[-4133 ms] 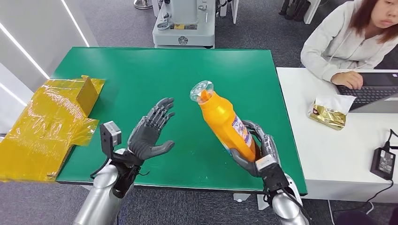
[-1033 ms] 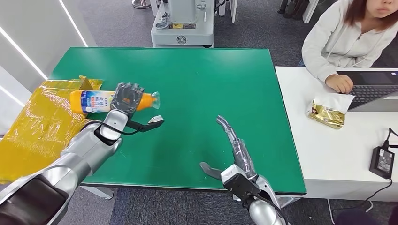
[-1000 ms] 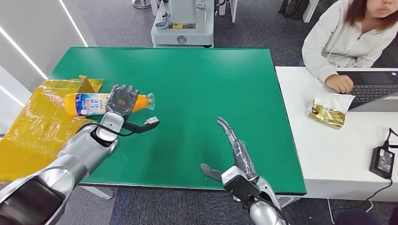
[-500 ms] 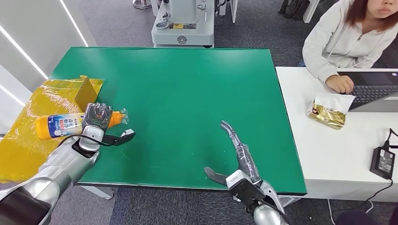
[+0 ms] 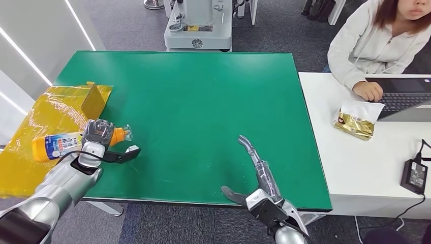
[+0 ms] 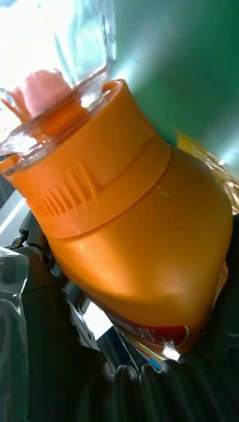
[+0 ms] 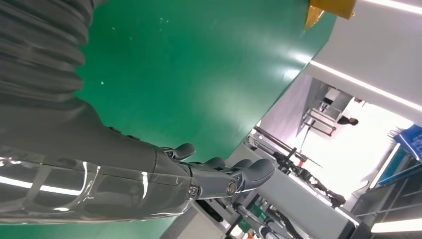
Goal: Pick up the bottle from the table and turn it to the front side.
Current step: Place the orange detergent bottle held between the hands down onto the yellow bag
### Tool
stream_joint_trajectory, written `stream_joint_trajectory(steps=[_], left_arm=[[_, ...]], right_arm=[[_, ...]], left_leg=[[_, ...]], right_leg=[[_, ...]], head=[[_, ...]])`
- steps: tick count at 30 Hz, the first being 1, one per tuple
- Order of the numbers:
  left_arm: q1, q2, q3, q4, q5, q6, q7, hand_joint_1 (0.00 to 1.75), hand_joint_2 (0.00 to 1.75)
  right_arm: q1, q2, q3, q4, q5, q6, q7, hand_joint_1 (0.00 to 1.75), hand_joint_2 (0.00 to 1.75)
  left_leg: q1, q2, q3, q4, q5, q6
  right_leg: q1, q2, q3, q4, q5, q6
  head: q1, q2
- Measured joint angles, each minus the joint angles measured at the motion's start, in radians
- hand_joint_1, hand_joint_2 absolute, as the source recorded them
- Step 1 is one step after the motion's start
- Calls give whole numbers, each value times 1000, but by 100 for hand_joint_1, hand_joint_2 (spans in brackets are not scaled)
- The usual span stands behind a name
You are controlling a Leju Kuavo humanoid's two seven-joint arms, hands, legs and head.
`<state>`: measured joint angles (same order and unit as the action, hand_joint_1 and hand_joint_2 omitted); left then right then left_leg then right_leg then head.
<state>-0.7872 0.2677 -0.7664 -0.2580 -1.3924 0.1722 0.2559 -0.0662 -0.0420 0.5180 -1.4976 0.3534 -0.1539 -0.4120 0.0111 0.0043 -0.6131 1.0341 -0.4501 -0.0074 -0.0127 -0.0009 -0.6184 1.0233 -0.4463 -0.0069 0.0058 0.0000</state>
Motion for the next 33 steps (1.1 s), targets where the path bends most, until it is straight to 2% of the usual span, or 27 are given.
stream_joint_trajectory(steps=[5,9,20,25,28,33], left_arm=[[10,7,23,3,12,-24,13,159,175],[17,9,39,7,21,-38,20,0,175],[36,6,77,8,33,-11,37,0,175],[46,-3,94,8,45,42,29,0,175],[56,-20,128,8,95,104,-6,0,175],[77,-78,241,7,217,259,-144,0,175]], right_arm=[[1,0,4,-15,3,0,14,0,175],[2,-3,4,-26,6,0,16,0,175],[18,-12,4,-68,36,-1,31,0,175],[23,-22,4,-71,29,4,31,0,175],[23,-23,4,-71,17,6,31,0,175],[42,-22,4,-72,20,16,31,0,175]], left_leg=[[0,0,0,0,0,0],[0,0,0,0,0,0],[0,0,0,0,0,0],[0,0,0,0,0,0],[0,0,0,0,0,0],[0,0,0,0,0,0]], right_leg=[[0,0,0,0,0,0],[0,0,0,0,0,0],[0,0,0,0,0,0],[0,0,0,0,0,0],[0,0,0,0,0,0],[0,-1,0,0,0,0]], head=[[0,0],[0,0],[0,0],[0,0],[0,0],[0,0]])
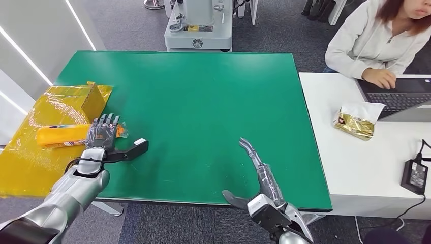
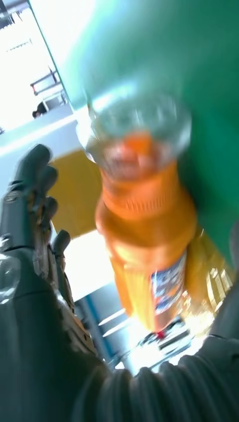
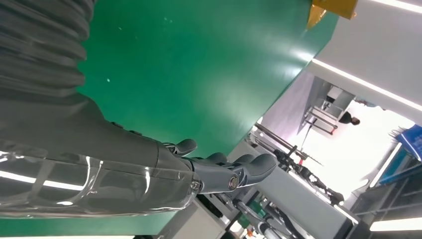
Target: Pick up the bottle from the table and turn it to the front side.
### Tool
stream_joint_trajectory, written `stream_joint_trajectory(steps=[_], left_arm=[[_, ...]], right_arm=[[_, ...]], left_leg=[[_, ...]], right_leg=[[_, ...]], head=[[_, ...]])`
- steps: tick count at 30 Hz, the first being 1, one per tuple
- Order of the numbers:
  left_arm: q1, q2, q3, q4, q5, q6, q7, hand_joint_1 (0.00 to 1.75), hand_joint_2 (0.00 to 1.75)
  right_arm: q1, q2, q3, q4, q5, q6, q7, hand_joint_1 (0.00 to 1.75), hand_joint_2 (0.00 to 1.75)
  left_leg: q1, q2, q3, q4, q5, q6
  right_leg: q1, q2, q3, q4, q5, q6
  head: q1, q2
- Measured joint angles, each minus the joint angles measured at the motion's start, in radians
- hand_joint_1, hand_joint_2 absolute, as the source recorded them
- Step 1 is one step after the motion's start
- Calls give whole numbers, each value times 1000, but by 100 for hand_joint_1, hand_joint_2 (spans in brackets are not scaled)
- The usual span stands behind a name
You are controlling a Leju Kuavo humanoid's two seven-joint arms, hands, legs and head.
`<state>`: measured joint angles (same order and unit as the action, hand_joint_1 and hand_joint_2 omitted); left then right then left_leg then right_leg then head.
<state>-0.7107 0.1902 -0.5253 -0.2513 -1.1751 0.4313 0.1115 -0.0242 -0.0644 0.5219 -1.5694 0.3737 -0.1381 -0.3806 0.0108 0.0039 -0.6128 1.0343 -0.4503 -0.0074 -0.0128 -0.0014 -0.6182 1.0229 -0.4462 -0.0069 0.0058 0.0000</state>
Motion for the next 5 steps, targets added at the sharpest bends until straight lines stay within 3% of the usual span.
stream_joint_trajectory(steps=[5], left_arm=[[31,-89,127,-31,163,141,-270,0,175]], right_arm=[[16,1,-2,-1,9,5,0,0,175]], left_leg=[[0,-1,0,0,0,0]], right_leg=[[0,-1,0,-1,0,0]], head=[[0,0]])
